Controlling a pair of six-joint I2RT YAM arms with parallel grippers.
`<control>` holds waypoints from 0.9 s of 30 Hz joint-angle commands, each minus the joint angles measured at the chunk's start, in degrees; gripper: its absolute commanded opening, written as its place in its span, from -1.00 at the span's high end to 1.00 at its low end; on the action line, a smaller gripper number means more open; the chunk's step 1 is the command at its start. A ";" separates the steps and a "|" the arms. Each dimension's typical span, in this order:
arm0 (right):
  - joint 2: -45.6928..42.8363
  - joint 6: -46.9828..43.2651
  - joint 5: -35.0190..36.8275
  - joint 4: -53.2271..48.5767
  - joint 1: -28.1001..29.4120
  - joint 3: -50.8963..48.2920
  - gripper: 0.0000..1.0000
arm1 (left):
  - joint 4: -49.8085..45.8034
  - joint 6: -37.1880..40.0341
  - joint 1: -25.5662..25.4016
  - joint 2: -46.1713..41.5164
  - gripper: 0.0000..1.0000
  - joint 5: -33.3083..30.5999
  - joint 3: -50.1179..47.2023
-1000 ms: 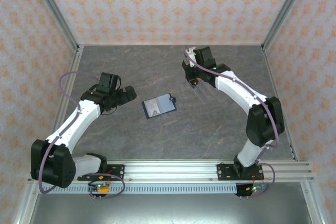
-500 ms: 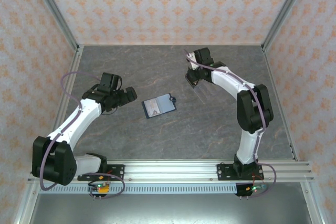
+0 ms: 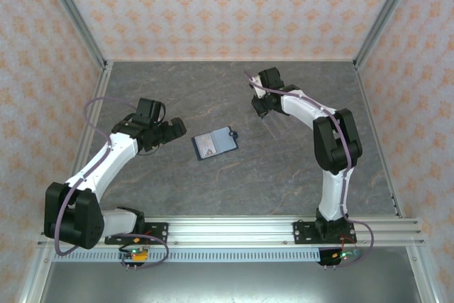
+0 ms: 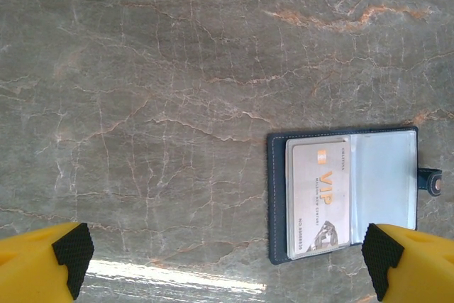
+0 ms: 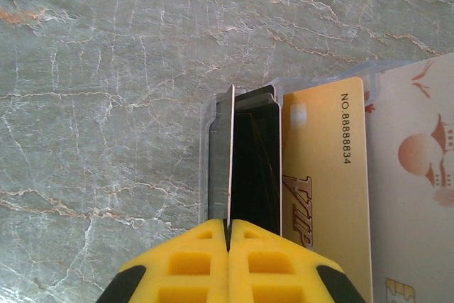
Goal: Take the credit cards out of the card holder
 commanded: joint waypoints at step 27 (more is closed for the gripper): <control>-15.49 25.11 -8.57 -4.87 0.25 -3.90 -0.20 | 3.00 -3.83 0.33 -0.05 -1.00 4.29 -1.83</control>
